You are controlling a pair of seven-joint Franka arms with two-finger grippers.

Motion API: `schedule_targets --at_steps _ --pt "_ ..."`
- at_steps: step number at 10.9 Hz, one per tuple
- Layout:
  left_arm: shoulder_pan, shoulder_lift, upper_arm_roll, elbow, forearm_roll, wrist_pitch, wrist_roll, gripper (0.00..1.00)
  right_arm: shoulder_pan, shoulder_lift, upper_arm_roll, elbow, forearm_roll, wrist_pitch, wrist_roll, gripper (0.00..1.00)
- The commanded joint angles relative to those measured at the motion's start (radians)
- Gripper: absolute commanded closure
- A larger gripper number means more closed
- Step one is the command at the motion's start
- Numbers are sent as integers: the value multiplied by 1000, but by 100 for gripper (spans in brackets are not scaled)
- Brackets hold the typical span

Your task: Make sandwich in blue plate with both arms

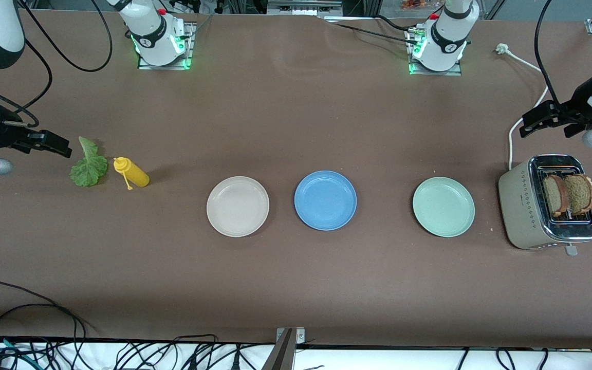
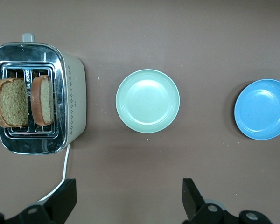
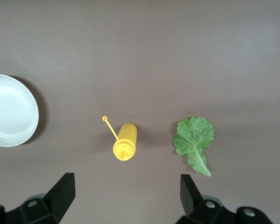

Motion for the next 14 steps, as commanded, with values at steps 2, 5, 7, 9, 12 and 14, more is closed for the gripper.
schedule_targets --at_steps 2,5,7,9,12,14 --pt "-5 7 -2 18 17 -17 17 0 -7 10 5 24 15 -19 6 0" --pt "-3 8 -2 18 17 -17 17 0 -7 10 5 24 15 -19 6 0" --pt "2 25 0 23 26 -15 17 0 -7 10 5 24 15 -19 6 0" --pt "2 45 5 24 28 -9 18 0 -7 10 5 24 15 -19 6 0" --pt "26 118 11 70 28 0 18 0 -9 10 5 24 17 -19 6 0" --pt "46 170 12 115 52 5 18 0 -7 10 5 24 17 -19 6 0"
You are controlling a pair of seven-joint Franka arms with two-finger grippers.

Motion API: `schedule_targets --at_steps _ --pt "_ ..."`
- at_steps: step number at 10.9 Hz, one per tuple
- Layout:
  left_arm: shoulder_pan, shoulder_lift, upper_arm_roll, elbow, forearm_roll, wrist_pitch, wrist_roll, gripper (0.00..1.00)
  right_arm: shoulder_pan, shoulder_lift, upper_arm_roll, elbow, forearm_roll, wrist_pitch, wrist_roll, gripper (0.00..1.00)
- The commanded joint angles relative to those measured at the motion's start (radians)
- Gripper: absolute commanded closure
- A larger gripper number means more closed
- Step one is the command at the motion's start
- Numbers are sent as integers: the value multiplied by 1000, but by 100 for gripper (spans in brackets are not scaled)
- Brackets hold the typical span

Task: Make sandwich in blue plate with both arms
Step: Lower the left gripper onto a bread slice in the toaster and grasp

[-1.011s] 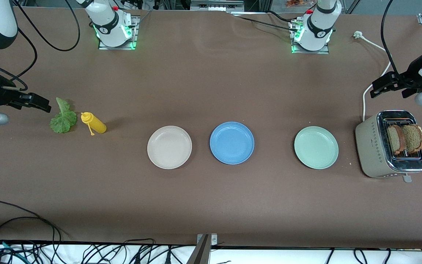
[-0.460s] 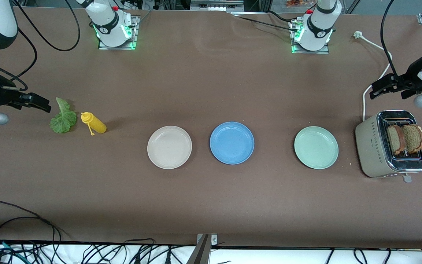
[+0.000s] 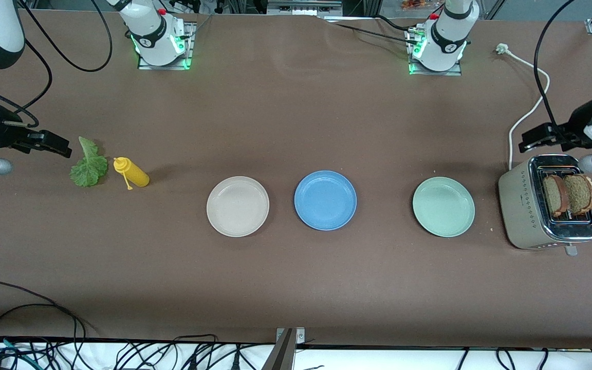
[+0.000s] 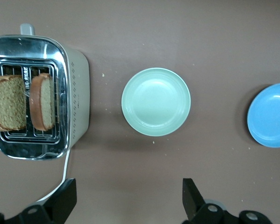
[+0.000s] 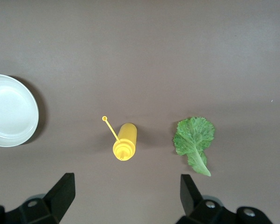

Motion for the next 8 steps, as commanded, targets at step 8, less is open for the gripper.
schedule_targets --at_steps 8 --pt "123 250 -4 102 157 224 147 0 -7 9 6 24 17 -19 6 0"
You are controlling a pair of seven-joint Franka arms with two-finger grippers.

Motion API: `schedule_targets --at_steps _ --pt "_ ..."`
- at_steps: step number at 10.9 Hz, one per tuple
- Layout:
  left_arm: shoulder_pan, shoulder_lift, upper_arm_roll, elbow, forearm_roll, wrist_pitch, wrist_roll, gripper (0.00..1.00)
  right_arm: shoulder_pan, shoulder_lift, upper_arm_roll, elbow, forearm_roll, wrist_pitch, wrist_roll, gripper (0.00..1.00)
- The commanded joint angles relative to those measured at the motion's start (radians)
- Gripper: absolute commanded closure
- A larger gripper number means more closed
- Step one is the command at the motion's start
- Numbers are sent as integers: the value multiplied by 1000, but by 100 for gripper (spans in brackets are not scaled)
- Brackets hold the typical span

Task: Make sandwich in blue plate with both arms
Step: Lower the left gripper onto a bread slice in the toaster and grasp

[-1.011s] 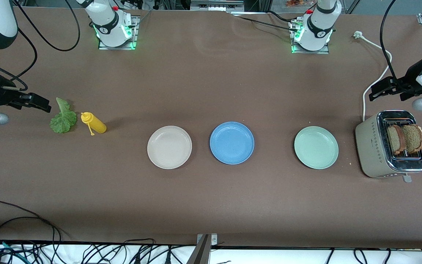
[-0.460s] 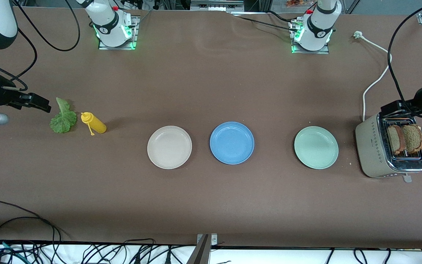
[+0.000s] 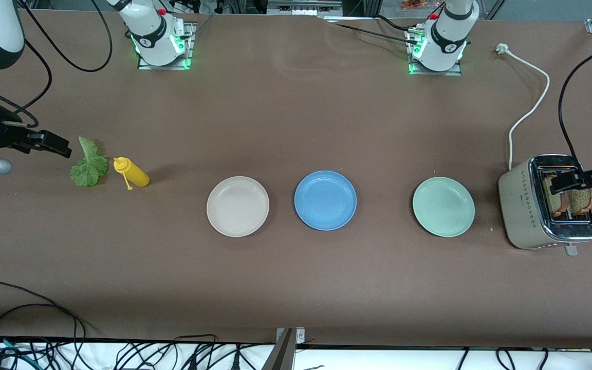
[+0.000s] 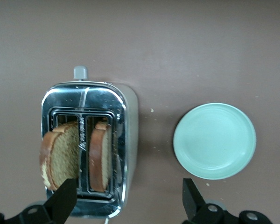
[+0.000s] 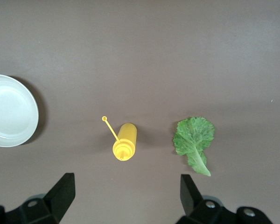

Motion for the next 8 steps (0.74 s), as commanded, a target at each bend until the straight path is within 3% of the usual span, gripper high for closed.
schedule_targets --at_steps 1,4,5,7,8 --pt "29 82 -7 24 24 59 37 0 -8 9 6 24 17 -19 6 0" --pt "54 106 -7 -33 26 72 34 0 -8 9 4 24 17 -19 6 0" --pt "61 104 -7 -51 26 72 36 4 -8 9 6 24 17 -19 6 0" --pt "78 106 -7 -71 27 70 43 32 -8 9 6 24 17 -19 6 0" --pt "83 106 -5 -73 32 67 45 38 -8 9 4 24 17 -19 6 0"
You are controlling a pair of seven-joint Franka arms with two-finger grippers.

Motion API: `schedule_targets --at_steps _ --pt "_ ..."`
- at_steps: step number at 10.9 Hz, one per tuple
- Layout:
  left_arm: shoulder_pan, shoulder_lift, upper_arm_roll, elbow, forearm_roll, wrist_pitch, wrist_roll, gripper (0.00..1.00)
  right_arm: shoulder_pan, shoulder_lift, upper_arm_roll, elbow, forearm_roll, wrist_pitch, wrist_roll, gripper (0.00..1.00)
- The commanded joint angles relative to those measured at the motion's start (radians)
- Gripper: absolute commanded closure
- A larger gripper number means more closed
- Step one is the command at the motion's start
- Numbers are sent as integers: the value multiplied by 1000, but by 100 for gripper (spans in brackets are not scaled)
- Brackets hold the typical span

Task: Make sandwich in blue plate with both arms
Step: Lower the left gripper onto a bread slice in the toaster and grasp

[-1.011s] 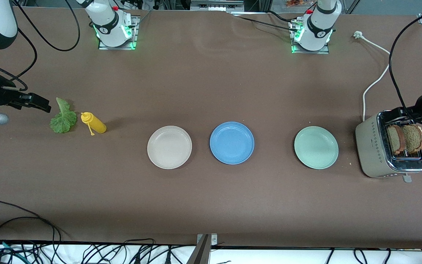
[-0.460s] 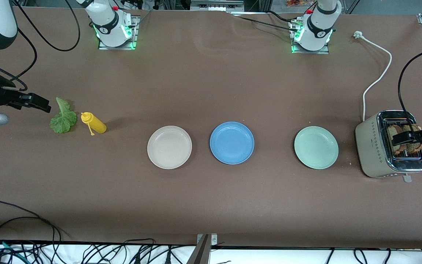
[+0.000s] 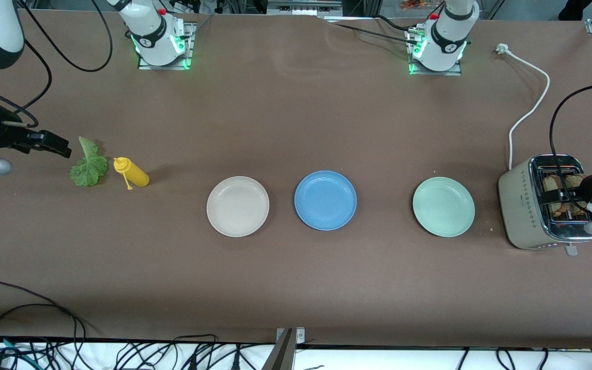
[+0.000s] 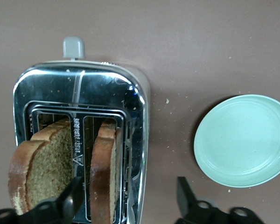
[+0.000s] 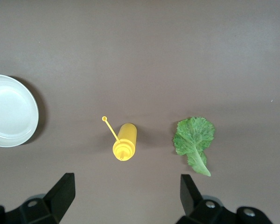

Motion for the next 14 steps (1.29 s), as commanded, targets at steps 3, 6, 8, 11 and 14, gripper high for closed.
schedule_targets --at_steps 3,6,8,11,14 --pt "23 -10 -6 -38 57 3 22 46 -8 8 6 22 17 -18 6 0" --pt "29 -1 -6 -45 65 3 22 52 -8 8 4 22 17 -18 6 0" --pt "32 -1 -7 -55 103 -1 24 88 -8 8 4 22 17 -18 6 0" --pt "31 -2 -9 -52 108 -16 24 100 -8 8 4 22 17 -18 6 0" --pt "23 -24 -21 -32 109 -45 19 100 -8 8 4 22 17 -18 6 0"
